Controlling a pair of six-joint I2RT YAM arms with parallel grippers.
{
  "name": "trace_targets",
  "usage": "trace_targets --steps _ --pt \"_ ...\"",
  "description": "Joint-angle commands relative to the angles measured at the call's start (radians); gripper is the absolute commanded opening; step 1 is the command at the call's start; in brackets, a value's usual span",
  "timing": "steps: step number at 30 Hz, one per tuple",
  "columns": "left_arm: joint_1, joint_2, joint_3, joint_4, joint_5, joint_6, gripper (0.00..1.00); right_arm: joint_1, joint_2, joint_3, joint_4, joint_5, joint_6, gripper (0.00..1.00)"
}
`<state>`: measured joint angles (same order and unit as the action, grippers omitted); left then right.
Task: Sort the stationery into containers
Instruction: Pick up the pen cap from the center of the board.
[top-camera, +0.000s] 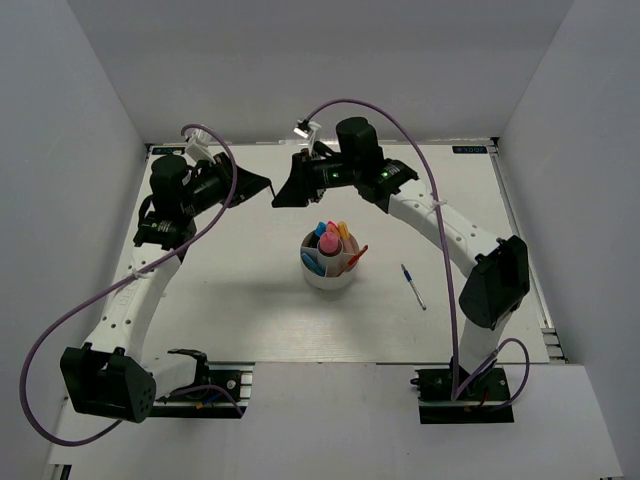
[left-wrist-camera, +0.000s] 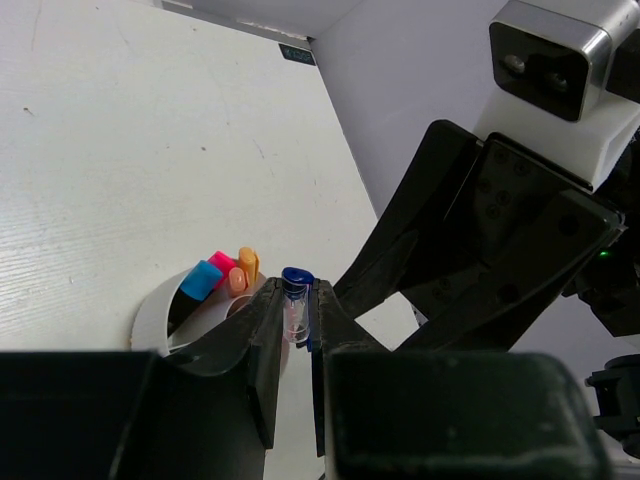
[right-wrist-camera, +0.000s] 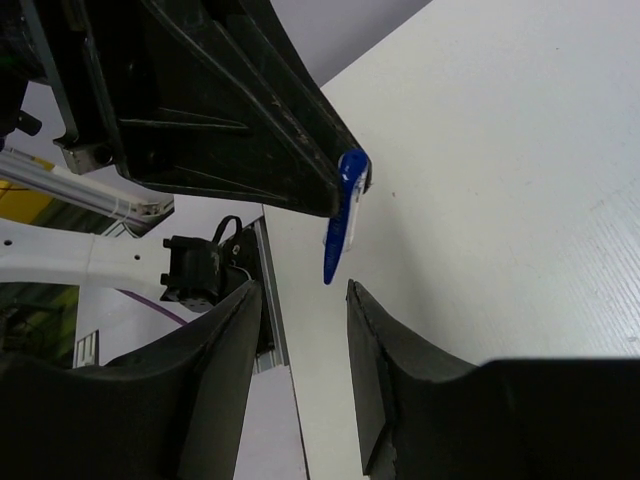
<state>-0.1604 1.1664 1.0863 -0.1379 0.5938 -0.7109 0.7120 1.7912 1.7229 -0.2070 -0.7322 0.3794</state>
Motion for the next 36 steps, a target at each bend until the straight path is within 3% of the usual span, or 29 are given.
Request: trace_targets --steps 1,13,16,21,22,24,25,26,28,29,32,36 --pt "-0.004 -0.036 -0.011 0.004 0.02 0.011 0.0 0.015 0.008 0.044 0.023 0.01 -0.013 0.46" --pt "-0.013 -0.04 -0.026 0.003 0.052 0.021 0.0 0.014 0.037 0.056 0.014 0.03 -0.03 0.43" --pt "-0.013 -0.042 -0.031 -0.003 0.057 0.021 0.0 0.014 0.037 0.055 0.011 0.037 -0.036 0.36" --pt "-0.013 -0.042 -0.04 0.0 0.057 0.021 0.0 0.015 0.034 0.061 0.006 0.045 -0.053 0.1" --pt "-0.013 -0.042 -0.042 0.003 0.057 0.018 0.0 0.014 0.033 0.061 0.006 0.045 -0.057 0.0" --pt "-0.013 -0.042 -0.045 0.003 0.057 0.013 0.02 0.015 0.033 0.063 0.006 0.045 -0.065 0.0" --pt "-0.013 -0.043 -0.048 0.011 0.057 0.007 0.04 0.015 0.031 0.063 0.006 0.044 -0.068 0.0" --pt "-0.013 -0.042 -0.049 0.015 0.057 0.001 0.17 0.015 0.031 0.063 0.006 0.042 -0.071 0.0" --pt "-0.013 -0.045 -0.062 0.04 0.061 -0.013 0.31 0.017 0.028 0.063 0.008 0.034 -0.08 0.0" --pt "-0.013 -0.045 -0.077 0.07 0.067 -0.021 0.46 0.014 0.025 0.06 0.011 0.019 -0.082 0.0" --pt "0.004 -0.051 -0.109 0.13 0.101 -0.084 0.66 0.01 0.016 0.044 0.037 -0.042 -0.077 0.0" --pt "0.004 -0.051 -0.137 0.256 0.173 -0.133 0.72 0.007 -0.001 0.018 0.06 -0.116 -0.071 0.0"
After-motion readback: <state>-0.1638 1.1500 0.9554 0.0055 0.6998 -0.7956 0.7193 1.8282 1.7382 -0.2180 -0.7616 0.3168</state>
